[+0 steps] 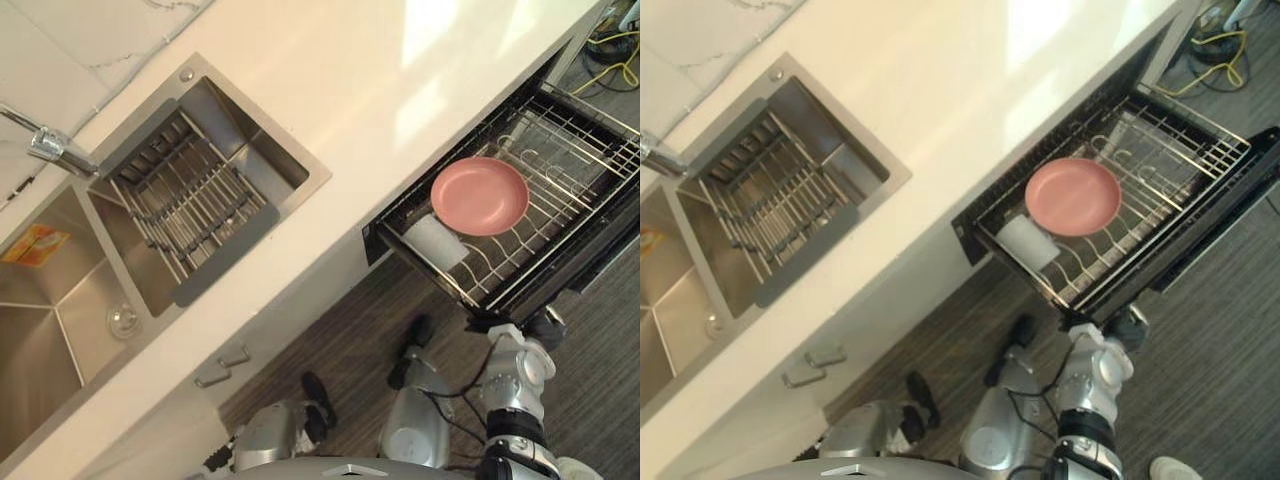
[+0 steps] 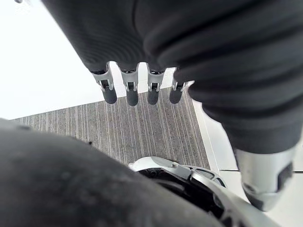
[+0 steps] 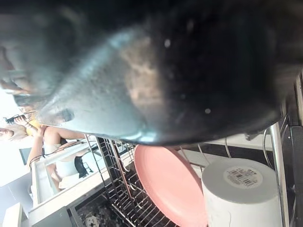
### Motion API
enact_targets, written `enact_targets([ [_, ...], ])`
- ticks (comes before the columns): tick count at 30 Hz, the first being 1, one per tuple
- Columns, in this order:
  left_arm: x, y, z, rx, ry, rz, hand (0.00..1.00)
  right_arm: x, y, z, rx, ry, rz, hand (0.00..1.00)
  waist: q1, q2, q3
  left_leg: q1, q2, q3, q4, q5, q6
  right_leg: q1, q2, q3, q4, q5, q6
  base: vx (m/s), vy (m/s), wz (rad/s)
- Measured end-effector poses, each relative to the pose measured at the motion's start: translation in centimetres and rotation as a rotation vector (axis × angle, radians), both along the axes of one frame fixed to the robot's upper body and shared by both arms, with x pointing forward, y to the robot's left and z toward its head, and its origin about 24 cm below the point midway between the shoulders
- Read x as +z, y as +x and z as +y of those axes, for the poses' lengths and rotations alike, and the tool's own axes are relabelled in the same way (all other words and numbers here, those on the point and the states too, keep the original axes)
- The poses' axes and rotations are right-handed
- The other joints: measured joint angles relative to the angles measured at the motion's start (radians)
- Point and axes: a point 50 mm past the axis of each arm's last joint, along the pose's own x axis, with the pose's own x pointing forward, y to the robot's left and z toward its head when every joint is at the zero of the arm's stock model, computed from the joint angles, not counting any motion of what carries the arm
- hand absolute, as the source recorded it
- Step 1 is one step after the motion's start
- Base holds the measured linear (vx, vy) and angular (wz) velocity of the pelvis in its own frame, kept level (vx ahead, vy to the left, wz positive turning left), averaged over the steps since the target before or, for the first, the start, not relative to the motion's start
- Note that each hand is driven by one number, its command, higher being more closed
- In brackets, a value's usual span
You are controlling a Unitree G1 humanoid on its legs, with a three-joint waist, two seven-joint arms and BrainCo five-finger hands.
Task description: Walk over to the sink, pick up the cup, carry it to the dishwasher, place the cup inside the dishwasher, then close the dishwasher door
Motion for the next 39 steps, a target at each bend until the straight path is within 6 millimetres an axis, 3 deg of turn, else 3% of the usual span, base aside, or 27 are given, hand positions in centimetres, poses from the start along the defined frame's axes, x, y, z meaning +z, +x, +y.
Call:
enact_targets([
  [5, -0.2, -0.6, -0.4, -0.044, -0.015, 0.010, 0.00, 0.5, 0.9, 0.1, 0.016, -0.031, 0.015, 1.00, -0.004, 0.010, -0.001, -0.013, 0.001, -0.046, -0.002, -0.021, -0.008, 0.007, 0.007, 0.004, -0.010, 0.019, -0.024, -0.09, -0.019, 0.04],
  [9, -0.2, -0.8, -0.6, -0.078, -0.019, 0.016, 0.00, 0.7, 1.4, 0.4, 0.050, -0.053, 0.025, 1.00, -0.007, 0.020, -0.001, -0.012, 0.011, -0.113, -0.002, 0.003, -0.018, 0.019, 0.035, -0.001, -0.017, 0.015, -0.031, 0.03, -0.028, -0.07],
  [15, -0.4, -1.3, -0.7, -0.094, -0.017, 0.029, 0.00, 0.9, 1.7, 0.4, 0.051, -0.056, 0.034, 1.00, -0.013, 0.039, 0.000, -0.015, 0.014, -0.162, -0.007, 0.019, -0.025, 0.040, 0.021, -0.045, 0.004, -0.001, -0.032, 0.02, 0.000, 0.21],
  [19, -0.4, -1.7, -1.0, -0.092, -0.032, 0.036, 0.00, 1.3, 2.0, 0.4, 0.048, -0.054, 0.025, 1.00, -0.012, 0.051, -0.001, -0.012, 0.008, -0.196, -0.039, 0.043, -0.011, 0.040, 0.000, -0.072, 0.047, -0.020, -0.023, -0.03, -0.006, 0.25],
  [32, -0.6, -3.3, -1.8, -0.141, -0.031, 0.070, 0.00, 1.3, 2.9, 1.4, 0.005, 0.025, 0.014, 1.00, 0.021, 0.062, 0.006, -0.041, 0.034, -0.277, -0.056, 0.055, -0.001, 0.045, -0.010, -0.142, 0.097, -0.066, -0.015, -0.03, -0.030, 0.15],
  [35, -0.6, -3.5, -2.0, -0.148, -0.032, 0.073, 0.00, 1.9, 3.9, 2.0, 0.024, 0.039, -0.012, 1.00, 0.025, 0.063, 0.023, -0.050, 0.041, -0.295, -0.056, 0.055, -0.001, 0.054, -0.009, -0.167, 0.096, -0.071, -0.017, -0.03, -0.031, 0.15],
  [39, -0.6, -3.4, -2.0, -0.156, -0.029, 0.071, 0.00, 2.9, 5.3, 2.8, 0.057, 0.035, -0.017, 1.00, 0.057, 0.070, 0.048, -0.066, 0.072, -0.300, -0.056, 0.055, 0.000, 0.053, 0.009, -0.187, 0.103, -0.092, -0.017, -0.04, -0.061, 0.11],
])
